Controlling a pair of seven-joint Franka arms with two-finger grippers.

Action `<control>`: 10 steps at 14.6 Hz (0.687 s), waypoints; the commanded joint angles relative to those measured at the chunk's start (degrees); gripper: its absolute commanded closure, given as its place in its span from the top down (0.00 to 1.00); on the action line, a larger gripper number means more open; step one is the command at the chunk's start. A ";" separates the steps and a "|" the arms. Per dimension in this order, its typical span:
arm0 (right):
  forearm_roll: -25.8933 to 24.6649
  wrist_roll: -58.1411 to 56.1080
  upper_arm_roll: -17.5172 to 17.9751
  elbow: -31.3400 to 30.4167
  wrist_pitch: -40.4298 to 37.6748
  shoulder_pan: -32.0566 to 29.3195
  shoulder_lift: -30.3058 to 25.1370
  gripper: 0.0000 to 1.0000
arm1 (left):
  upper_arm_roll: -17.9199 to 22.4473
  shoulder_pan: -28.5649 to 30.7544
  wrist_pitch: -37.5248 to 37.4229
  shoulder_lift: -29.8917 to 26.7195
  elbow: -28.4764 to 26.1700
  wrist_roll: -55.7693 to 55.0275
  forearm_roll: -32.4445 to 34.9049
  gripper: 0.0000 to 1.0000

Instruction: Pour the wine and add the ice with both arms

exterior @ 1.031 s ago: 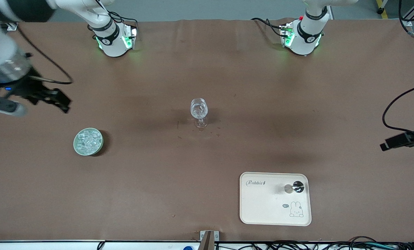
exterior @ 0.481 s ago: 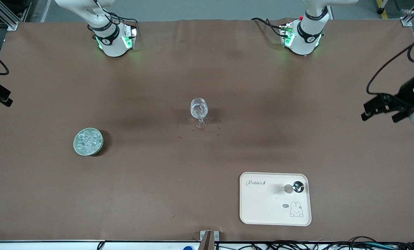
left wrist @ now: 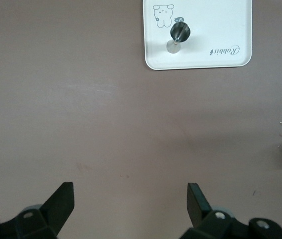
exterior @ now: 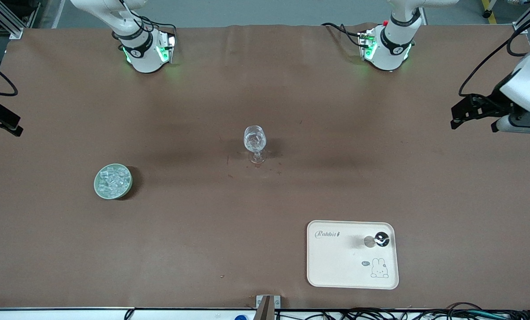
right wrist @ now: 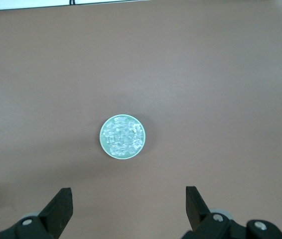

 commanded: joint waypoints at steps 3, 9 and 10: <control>2.71 1.29 0.59 -1.86 -0.70 -0.83 -1.67 1.00 | -0.60 0.52 0.51 -0.02 -0.49 -0.50 0.64 1.00; 4.30 1.11 0.42 -1.94 -0.18 -0.48 -1.67 1.00 | -0.51 0.43 1.39 0.34 -0.67 -1.64 0.55 1.00; 4.30 1.11 0.42 -1.86 -0.44 -0.48 -1.67 1.00 | -0.51 0.43 1.65 0.34 -0.67 -1.64 0.55 1.00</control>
